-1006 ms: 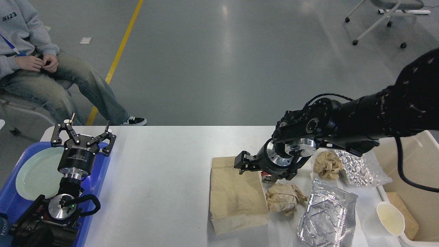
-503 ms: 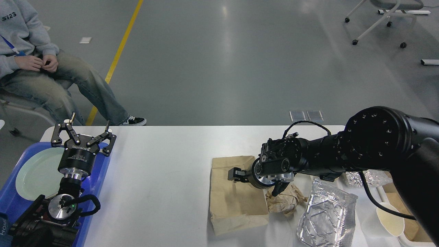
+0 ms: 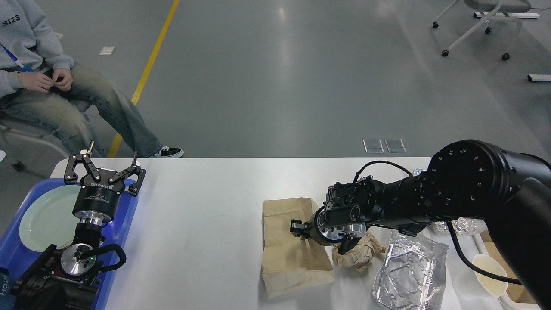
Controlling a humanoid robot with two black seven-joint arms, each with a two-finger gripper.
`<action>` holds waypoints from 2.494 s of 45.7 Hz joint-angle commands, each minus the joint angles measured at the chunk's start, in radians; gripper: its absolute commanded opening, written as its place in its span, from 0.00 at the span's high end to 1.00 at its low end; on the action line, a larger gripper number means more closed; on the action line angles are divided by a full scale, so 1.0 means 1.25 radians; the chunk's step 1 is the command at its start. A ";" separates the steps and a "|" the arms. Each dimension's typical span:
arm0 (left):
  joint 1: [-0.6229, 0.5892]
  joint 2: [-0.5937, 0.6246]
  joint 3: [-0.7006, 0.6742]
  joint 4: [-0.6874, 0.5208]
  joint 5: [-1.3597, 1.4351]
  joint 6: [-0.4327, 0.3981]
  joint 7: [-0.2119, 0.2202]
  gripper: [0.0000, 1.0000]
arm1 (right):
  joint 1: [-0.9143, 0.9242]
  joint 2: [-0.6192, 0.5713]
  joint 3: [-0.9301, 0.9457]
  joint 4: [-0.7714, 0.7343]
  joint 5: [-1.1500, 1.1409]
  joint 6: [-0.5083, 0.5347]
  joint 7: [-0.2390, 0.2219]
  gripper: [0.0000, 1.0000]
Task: Tidy desktop
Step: 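Reach the right gripper down to the brown paper bag, then grasp the paper bag top and lift it with the right gripper, then carry the paper bag into the white bin and release it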
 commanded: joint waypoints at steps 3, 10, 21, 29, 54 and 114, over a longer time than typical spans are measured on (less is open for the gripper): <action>0.000 0.000 0.000 0.000 -0.001 0.000 0.000 0.04 | 0.002 -0.001 0.001 0.000 0.013 0.001 0.000 1.00; 0.000 0.000 0.000 0.001 -0.001 0.000 0.000 0.04 | 0.002 -0.001 0.004 0.000 0.015 0.004 0.000 1.00; 0.000 0.000 0.000 0.000 0.001 0.000 0.000 0.04 | 0.071 -0.036 0.004 0.046 0.108 0.054 0.008 1.00; 0.000 0.000 0.000 0.000 -0.001 0.000 0.000 0.04 | 0.229 -0.126 0.001 0.162 0.129 0.213 0.010 1.00; 0.000 0.000 0.000 0.000 0.001 0.000 0.000 0.04 | 0.861 -0.333 -0.179 0.339 -0.023 0.737 0.005 1.00; 0.000 -0.001 0.000 0.001 0.001 0.000 0.000 0.04 | -0.584 -0.509 0.115 -0.635 -0.055 -0.226 0.002 1.00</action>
